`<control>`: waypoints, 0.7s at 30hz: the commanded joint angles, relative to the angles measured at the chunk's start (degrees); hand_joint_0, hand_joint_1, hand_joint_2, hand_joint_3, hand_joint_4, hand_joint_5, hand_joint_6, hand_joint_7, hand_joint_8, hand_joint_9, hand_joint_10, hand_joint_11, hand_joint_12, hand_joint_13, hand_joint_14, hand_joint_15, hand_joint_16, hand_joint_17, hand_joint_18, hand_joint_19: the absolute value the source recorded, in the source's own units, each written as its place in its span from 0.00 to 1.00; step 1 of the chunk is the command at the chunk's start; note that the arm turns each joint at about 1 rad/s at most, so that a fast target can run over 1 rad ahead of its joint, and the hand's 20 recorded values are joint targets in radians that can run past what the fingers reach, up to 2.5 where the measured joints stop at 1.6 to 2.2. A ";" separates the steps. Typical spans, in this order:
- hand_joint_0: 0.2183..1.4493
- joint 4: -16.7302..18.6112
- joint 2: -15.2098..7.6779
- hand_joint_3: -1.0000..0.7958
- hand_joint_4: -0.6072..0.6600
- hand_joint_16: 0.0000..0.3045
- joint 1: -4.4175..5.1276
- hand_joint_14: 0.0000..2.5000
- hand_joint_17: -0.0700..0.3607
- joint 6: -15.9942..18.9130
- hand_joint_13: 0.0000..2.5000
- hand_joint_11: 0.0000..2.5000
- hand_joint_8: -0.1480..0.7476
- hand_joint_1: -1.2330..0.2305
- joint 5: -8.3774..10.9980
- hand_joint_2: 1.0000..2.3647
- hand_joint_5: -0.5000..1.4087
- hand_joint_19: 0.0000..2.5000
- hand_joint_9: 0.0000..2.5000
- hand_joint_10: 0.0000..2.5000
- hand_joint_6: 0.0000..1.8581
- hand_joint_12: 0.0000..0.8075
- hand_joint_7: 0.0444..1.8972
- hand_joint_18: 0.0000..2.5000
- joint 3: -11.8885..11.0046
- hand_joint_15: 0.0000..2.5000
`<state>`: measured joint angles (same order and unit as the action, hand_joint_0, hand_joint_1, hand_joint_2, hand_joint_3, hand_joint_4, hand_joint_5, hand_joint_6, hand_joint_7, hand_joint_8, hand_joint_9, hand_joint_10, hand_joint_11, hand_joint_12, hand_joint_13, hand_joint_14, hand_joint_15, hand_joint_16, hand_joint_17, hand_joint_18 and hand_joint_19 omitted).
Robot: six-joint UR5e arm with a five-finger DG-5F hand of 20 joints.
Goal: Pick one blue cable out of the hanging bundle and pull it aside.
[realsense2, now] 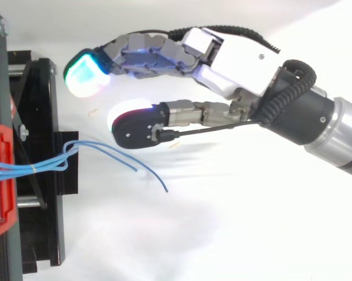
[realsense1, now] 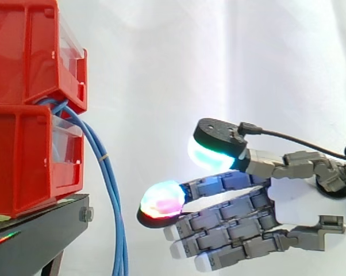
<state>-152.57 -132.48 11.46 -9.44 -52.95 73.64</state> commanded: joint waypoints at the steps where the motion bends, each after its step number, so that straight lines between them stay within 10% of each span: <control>1: 0.21 -0.89 -0.77 0.28 0.66 0.17 -0.03 0.00 0.44 0.66 0.18 0.17 0.47 0.42 -0.22 0.00 0.16 0.12 0.24 0.01 0.27 0.46 0.37 0.13 -2.19 0.10; 21: 0.22 3.94 -0.94 0.28 0.66 0.17 1.02 0.00 0.44 -1.63 0.20 0.16 0.47 0.42 -0.40 0.00 0.16 0.12 0.26 0.00 0.27 0.46 0.37 0.15 -2.19 0.10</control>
<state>-149.06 -133.35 12.18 -11.02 -53.39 71.53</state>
